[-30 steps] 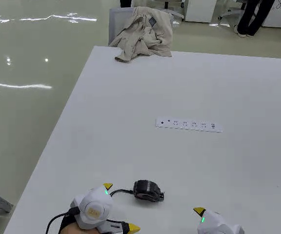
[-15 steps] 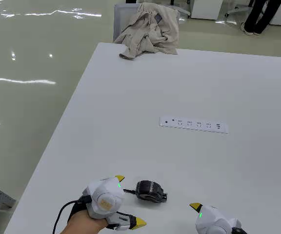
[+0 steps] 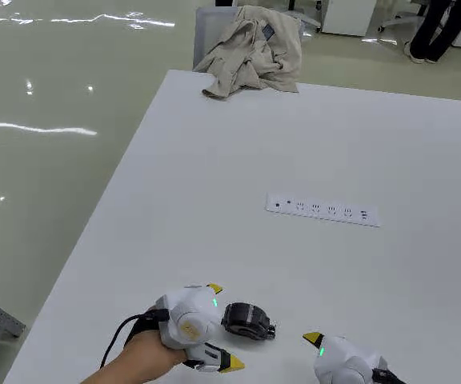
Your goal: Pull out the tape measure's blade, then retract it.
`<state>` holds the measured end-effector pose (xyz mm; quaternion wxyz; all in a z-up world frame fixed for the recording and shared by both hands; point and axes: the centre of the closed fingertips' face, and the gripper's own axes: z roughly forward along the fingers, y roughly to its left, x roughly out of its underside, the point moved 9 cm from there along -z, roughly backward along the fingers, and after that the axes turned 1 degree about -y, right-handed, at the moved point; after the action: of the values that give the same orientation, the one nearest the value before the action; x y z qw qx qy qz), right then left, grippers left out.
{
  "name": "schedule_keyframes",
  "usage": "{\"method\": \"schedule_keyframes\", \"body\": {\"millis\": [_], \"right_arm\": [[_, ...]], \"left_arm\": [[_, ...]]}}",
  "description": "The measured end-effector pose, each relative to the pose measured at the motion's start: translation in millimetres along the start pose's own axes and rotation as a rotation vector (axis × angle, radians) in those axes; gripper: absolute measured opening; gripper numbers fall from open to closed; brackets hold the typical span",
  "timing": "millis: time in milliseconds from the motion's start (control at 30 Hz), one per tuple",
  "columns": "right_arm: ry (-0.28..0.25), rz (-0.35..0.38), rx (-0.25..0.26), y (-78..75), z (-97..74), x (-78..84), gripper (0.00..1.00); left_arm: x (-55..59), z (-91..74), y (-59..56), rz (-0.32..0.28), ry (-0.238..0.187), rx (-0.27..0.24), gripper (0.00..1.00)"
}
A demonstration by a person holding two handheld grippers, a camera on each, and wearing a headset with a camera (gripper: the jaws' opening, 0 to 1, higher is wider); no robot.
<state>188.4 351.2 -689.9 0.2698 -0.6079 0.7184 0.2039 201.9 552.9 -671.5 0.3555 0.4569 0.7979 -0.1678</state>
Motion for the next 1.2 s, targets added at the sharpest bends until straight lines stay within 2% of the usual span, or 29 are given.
{"method": "schedule_keyframes", "body": {"millis": [67,200,733,967,1033,1100,1200], "right_arm": [[0.003,-0.011,-0.004,-2.3,2.4,0.5,0.69],[0.002,-0.026,-0.012,-6.8,7.2,0.4,0.68],[0.024,-0.064,-0.049,-26.3,31.0,0.8,0.64],[0.028,-0.078,-0.065,-34.2,41.3,1.0,0.62],[0.025,-0.087,-0.07,-36.6,44.0,0.4,0.61],[0.022,-0.096,-0.074,-38.5,46.9,0.0,0.6],[0.02,-0.104,-0.074,-42.4,51.8,1.2,0.59]], "left_arm": [[-1.1,3.7,1.3,0.025,-0.002,0.009,0.81],[-3.3,8.7,4.1,0.033,0.0,0.029,0.8],[0.3,32.2,13.7,0.086,0.027,0.09,0.76],[2.9,39.8,17.6,0.11,0.036,0.105,0.71],[2.8,41.2,16.8,0.137,0.031,0.127,0.68],[2.8,44.1,17.4,0.161,0.034,0.127,0.65],[2.2,46.9,19.1,0.151,0.037,0.139,0.65]]}}
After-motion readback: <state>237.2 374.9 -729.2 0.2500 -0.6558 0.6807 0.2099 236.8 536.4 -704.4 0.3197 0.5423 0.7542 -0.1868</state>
